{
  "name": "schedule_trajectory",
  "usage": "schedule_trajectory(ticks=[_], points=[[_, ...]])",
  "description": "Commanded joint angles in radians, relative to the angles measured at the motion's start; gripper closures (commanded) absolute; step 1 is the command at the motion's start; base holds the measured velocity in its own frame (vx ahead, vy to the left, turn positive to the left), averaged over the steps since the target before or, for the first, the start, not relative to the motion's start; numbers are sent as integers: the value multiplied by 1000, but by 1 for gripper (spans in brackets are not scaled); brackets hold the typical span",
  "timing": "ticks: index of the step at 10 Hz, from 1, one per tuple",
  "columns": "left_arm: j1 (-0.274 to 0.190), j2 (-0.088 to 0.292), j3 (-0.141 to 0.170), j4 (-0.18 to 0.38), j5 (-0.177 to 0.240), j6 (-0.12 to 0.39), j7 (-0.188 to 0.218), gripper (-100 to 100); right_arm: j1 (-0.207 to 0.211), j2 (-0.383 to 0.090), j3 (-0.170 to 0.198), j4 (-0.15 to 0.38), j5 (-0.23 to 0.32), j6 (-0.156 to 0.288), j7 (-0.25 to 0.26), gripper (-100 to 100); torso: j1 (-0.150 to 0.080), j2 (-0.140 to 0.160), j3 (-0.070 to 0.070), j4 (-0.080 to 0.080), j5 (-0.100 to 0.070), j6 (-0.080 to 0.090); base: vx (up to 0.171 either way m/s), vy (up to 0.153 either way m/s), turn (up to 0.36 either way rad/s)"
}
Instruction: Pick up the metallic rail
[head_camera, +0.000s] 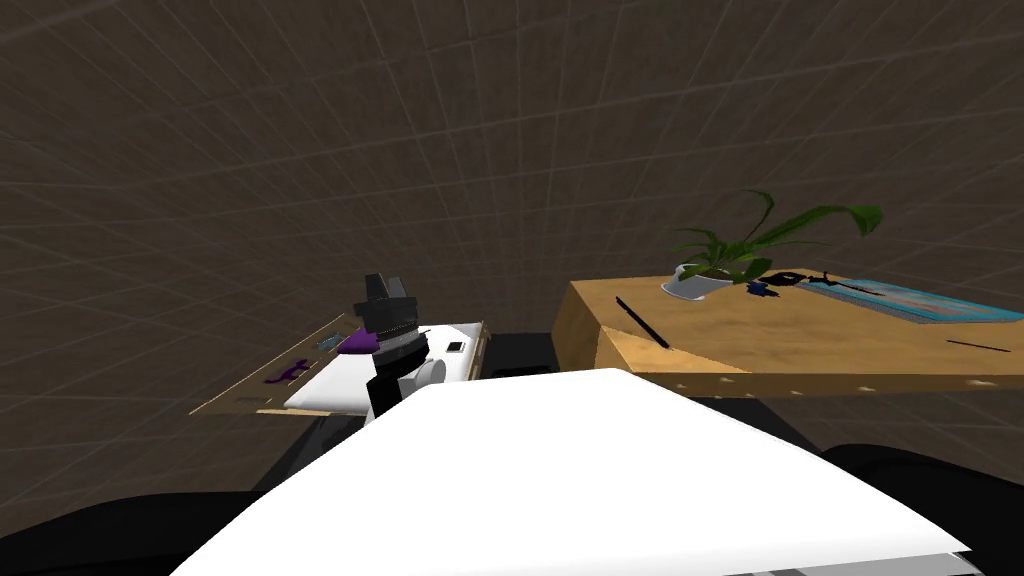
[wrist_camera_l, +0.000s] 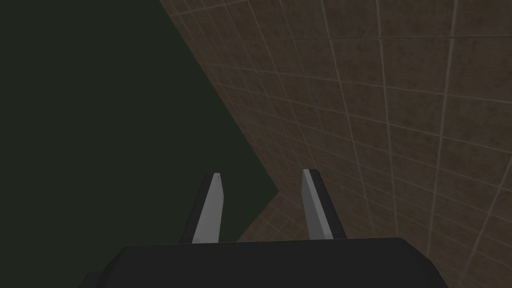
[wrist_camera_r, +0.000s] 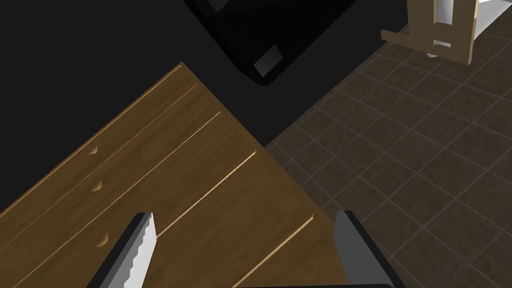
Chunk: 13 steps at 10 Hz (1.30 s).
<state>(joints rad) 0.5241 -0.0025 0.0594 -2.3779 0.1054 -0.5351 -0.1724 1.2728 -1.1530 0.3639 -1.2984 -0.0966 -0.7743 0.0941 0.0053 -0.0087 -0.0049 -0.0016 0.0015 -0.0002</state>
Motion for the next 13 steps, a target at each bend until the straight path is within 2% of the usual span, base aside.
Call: schedule_trajectory(ticks=[1,2,3,4,5,7,8,11,12,13], points=[[0,0,0,0,0,0,0,0,6,-33,8,23,-7,-2,5,-100,0,0,0,0,0,0,137,25,112],[0,0,0,0,0,0,0,0,28,-72,19,63,-24,-8,15,-100,-2,1,0,0,0,1,134,5,204],[0,0,0,0,0,0,0,0,28,-81,19,63,-24,-8,15,-100,-3,1,0,0,-1,0,109,14,123],[0,0,0,0,0,0,0,0,49,-117,29,102,-41,-12,24,-100,-3,2,1,1,-1,1,169,29,212],[0,0,0,0,0,0,0,0,49,-128,29,102,-41,-12,24,-100,-2,0,0,0,-1,0,147,9,100],[0,0,0,0,0,0,0,0,84,-197,47,172,-72,-18,41,-100,-3,1,0,0,-1,0,158,-5,225],[0,0,0,0,0,0,0,0,84,-216,47,172,-72,-18,41,-100,-4,-2,-1,0,-1,0,140,-25,114],[0,0,0,0,0,0,0,0,110,-314,66,244,-114,-24,62,-100,-2,-3,-2,-1,-1,0,206,13,219],[0,0,0,0,0,0,0,0,110,-319,66,244,-114,-24,62,-100,-2,-8,-5,-2,-1,0,202,-8,59],[0,0,0,0,0,0,0,0,109,-344,69,258,-126,-26,67,-100,-2,-5,-3,-1,-1,1,140,-10,108]])
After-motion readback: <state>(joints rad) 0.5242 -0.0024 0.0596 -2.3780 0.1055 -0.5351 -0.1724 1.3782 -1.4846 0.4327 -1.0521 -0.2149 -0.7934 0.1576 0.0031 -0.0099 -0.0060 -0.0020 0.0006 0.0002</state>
